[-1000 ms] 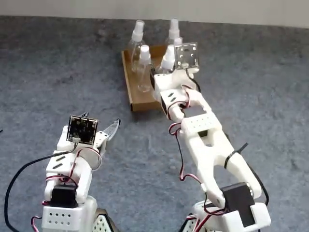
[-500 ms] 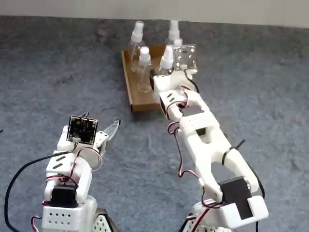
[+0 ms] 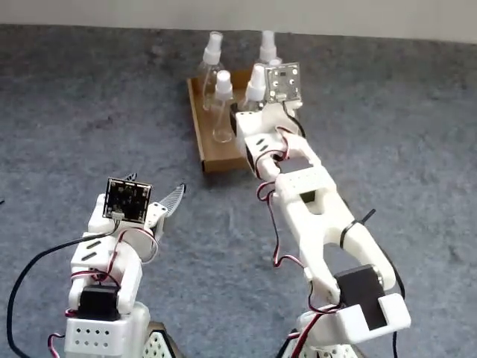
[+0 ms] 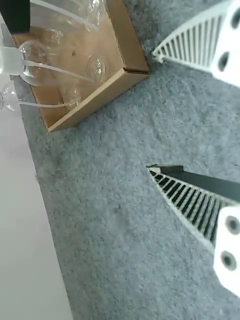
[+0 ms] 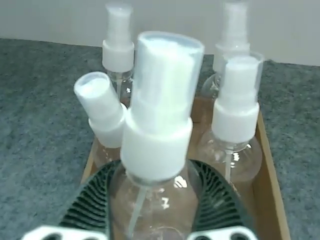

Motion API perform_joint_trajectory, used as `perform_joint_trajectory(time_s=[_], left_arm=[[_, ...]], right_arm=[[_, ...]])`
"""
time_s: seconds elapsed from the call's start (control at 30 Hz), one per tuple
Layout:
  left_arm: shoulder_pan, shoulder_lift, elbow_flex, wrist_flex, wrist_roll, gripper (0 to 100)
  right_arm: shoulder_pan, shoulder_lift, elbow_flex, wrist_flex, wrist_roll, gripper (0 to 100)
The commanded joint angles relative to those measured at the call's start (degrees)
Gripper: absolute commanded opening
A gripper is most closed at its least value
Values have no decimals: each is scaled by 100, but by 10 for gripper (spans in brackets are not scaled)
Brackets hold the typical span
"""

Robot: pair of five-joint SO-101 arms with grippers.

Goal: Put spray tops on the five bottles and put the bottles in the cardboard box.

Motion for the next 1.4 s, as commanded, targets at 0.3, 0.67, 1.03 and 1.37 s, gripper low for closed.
perform_joint_trajectory(time_s=[0.3,0.67,1.03,1.37], left_arm=[[101,-48,-40,-132,-9,252],[101,-48,-40,-123,-9,252],[101,-48,-40,-123,-9,252],[101,-40,-31,-123,-9,252]], right_arm=[[31,-40,-602,-48,334,3],[31,-31,-567,-101,308,3],[-127,-22,-611,-101,308,3],[-119,-22,-611,-101,308,3]])
